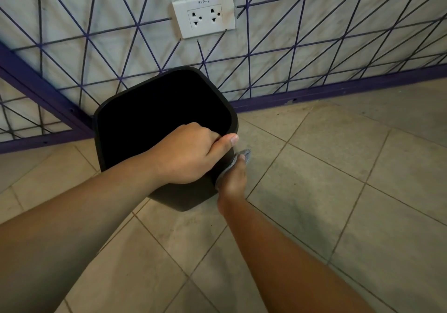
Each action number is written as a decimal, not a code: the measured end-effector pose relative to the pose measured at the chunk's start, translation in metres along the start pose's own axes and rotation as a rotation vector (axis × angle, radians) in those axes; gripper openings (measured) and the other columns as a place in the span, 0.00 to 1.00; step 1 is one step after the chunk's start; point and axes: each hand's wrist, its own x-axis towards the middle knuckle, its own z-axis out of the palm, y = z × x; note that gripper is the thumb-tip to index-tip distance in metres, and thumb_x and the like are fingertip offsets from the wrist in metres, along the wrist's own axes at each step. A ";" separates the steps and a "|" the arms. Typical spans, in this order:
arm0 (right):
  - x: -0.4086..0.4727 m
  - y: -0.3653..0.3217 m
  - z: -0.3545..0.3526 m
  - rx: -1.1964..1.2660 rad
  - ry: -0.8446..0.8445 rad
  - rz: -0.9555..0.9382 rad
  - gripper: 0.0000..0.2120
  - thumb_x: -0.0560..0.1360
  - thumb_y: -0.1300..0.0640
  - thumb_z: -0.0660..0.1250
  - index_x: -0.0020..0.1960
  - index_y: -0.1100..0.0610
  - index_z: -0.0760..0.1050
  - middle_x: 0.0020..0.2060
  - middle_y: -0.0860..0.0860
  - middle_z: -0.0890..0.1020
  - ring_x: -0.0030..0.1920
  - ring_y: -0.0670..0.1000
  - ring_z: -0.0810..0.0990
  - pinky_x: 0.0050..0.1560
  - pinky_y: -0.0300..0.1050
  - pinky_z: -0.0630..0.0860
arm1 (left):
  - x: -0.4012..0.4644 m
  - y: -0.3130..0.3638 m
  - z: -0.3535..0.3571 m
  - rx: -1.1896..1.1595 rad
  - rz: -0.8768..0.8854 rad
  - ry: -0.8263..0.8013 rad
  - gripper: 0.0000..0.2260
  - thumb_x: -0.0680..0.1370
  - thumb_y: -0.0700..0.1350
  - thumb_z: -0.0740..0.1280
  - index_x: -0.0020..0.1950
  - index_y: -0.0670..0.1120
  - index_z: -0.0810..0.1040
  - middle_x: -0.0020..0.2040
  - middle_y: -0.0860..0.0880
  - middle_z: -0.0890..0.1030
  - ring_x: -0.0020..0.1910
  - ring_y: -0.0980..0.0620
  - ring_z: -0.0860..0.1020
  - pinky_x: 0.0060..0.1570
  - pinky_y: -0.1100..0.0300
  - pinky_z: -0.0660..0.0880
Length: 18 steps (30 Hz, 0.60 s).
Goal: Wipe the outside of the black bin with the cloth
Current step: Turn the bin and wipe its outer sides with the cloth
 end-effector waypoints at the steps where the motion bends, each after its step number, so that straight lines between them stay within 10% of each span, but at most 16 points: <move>1: 0.003 -0.002 0.001 0.012 -0.010 0.019 0.32 0.86 0.35 0.52 0.84 0.49 0.61 0.79 0.57 0.70 0.76 0.58 0.71 0.74 0.56 0.71 | 0.000 0.000 0.000 0.006 -0.001 -0.001 0.25 0.81 0.60 0.50 0.34 0.48 0.75 0.27 0.50 0.73 0.27 0.54 0.73 0.37 0.52 0.74; 6: -0.033 0.004 0.013 0.016 -0.051 -0.199 0.41 0.75 0.27 0.55 0.83 0.45 0.64 0.80 0.52 0.69 0.80 0.56 0.68 0.76 0.61 0.70 | 0.002 -0.004 -0.001 -0.045 0.010 -0.012 0.26 0.80 0.62 0.50 0.34 0.48 0.77 0.28 0.50 0.76 0.28 0.54 0.75 0.36 0.51 0.75; 18: -0.010 0.003 -0.002 0.020 0.010 0.030 0.30 0.87 0.39 0.53 0.84 0.53 0.62 0.76 0.58 0.72 0.75 0.58 0.73 0.65 0.48 0.73 | -0.001 -0.001 -0.001 -0.029 0.001 -0.004 0.26 0.81 0.60 0.50 0.35 0.47 0.76 0.28 0.48 0.75 0.28 0.52 0.75 0.38 0.49 0.75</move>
